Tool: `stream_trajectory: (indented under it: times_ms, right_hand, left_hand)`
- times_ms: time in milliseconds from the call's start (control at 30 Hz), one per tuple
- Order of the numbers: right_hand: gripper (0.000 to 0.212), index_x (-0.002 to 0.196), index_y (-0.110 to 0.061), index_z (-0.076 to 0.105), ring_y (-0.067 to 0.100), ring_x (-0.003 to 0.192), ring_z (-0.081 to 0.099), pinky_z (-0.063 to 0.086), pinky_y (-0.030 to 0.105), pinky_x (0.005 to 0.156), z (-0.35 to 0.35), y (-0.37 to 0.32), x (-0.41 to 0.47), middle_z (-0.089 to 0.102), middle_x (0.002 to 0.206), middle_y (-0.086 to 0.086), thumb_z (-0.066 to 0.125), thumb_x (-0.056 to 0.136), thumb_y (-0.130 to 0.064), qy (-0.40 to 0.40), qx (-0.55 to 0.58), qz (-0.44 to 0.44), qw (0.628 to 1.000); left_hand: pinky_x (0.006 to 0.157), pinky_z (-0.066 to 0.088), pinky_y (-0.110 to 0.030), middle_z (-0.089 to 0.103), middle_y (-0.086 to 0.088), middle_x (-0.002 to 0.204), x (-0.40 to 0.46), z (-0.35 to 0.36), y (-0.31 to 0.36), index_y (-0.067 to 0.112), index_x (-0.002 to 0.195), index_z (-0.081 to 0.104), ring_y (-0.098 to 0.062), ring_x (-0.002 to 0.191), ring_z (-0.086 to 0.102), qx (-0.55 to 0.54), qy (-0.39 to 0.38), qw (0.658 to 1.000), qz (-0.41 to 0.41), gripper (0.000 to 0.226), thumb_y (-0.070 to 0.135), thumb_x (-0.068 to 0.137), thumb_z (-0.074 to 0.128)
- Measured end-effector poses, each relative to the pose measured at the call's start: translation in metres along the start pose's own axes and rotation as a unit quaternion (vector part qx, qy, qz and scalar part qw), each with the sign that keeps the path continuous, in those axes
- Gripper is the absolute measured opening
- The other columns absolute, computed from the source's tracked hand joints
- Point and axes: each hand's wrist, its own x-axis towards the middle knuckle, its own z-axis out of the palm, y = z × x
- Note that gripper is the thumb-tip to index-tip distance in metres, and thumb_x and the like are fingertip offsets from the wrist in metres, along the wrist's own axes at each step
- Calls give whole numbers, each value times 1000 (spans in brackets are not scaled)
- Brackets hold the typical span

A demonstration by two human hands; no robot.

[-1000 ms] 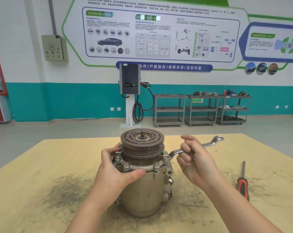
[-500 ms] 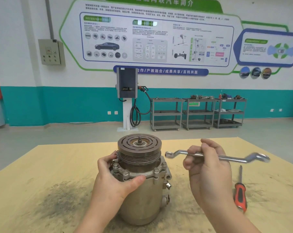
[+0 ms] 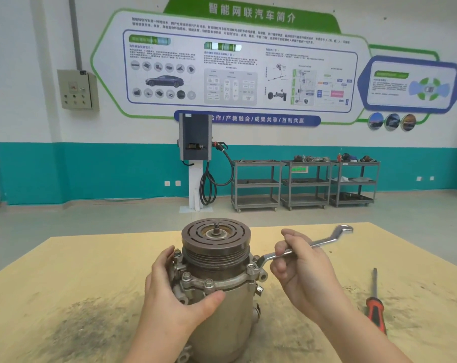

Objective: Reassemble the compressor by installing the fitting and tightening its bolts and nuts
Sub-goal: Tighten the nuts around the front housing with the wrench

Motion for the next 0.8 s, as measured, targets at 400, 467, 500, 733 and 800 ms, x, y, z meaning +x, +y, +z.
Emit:
stream_trajectory:
  times_ms: [400,467,500,733,800]
  right_hand:
    - [14,84,-32,68,13,53,64,50,17,52,8,54,-53,68,68,-3,59,85,-22,56,-218,-433,873]
    - [8,87,-32,66,7,60,63,49,14,58,14,59,-55,65,71,-8,65,81,-27,28,-291,-497,817]
    - [8,87,-30,65,5,63,61,47,13,60,15,60,-55,63,73,-9,68,80,-27,11,-314,-521,793]
    - [15,84,-9,76,7,77,63,52,21,62,16,60,-56,66,89,-2,79,76,-22,-94,-378,-521,759]
    - [12,85,-6,76,2,84,64,51,15,69,19,47,-59,67,90,2,80,74,-7,-101,-355,-521,769]
  left_hand:
    - [104,47,-46,44,20,127,-8,14,-2,78,108,27,-17,121,56,6,73,996,46,104,57,24,85]
    - [101,49,-47,44,24,123,-12,19,-3,80,109,27,-19,119,57,18,109,992,55,106,61,21,84]
    - [100,50,-47,45,22,123,-14,21,-3,79,110,27,-17,118,58,21,118,991,51,106,65,21,84]
    - [73,54,-13,46,-9,134,-10,20,0,63,120,33,0,93,66,-2,110,992,56,98,51,32,74]
    - [89,55,-30,46,-8,134,-12,20,1,66,117,32,-14,108,63,-3,102,993,59,98,53,31,78]
